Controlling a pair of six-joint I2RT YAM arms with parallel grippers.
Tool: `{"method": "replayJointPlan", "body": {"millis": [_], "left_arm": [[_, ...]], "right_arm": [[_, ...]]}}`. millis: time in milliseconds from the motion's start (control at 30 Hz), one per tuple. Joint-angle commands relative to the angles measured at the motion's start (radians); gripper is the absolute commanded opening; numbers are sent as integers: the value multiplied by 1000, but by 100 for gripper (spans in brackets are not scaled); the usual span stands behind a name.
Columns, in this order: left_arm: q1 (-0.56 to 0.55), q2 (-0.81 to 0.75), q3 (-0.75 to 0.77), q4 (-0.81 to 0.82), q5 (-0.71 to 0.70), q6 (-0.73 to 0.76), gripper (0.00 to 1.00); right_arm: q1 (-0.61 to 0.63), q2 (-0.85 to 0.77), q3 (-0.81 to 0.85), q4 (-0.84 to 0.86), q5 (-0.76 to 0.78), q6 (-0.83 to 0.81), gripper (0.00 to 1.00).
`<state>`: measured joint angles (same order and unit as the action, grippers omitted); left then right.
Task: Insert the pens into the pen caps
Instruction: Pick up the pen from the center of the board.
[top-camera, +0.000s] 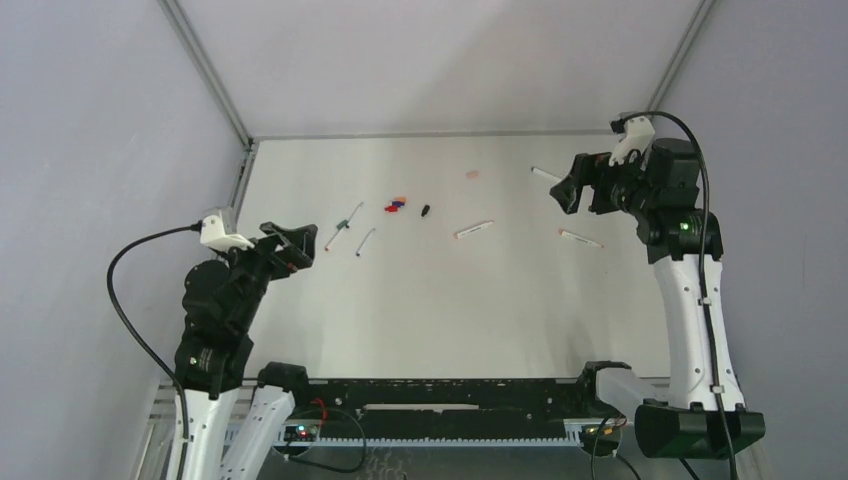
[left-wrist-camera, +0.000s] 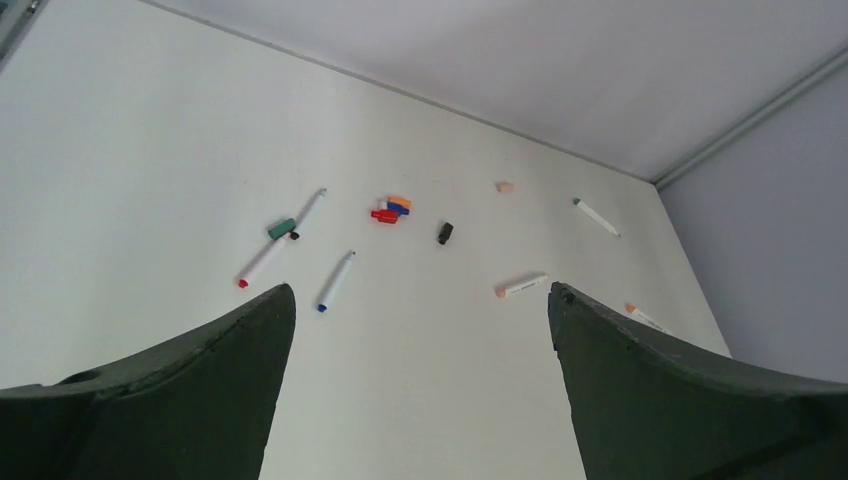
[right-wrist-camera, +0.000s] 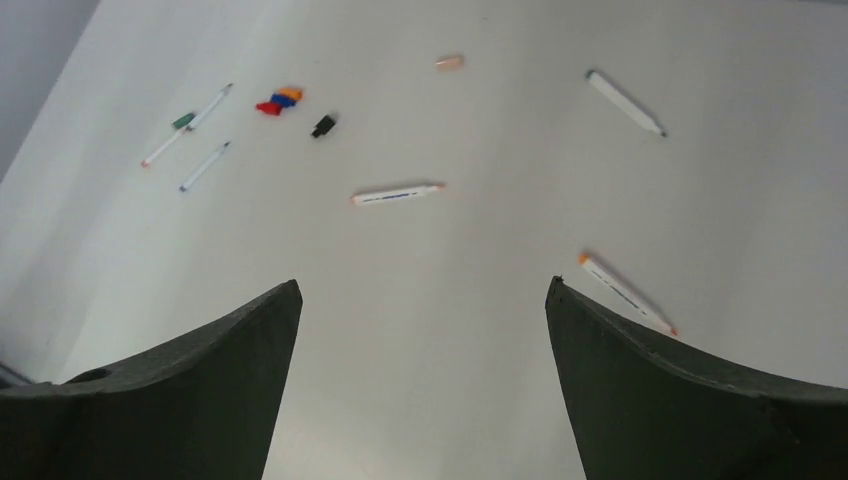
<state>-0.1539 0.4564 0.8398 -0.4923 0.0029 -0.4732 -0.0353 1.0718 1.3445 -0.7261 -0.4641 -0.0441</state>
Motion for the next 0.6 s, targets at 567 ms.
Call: {"method": "replayJointPlan", "body": {"millis": [567], "left_arm": [[88,-67,-137,180,124,-239,100]], "right_arm": [[-52,19,11,-96,-253,-236,99]]}}
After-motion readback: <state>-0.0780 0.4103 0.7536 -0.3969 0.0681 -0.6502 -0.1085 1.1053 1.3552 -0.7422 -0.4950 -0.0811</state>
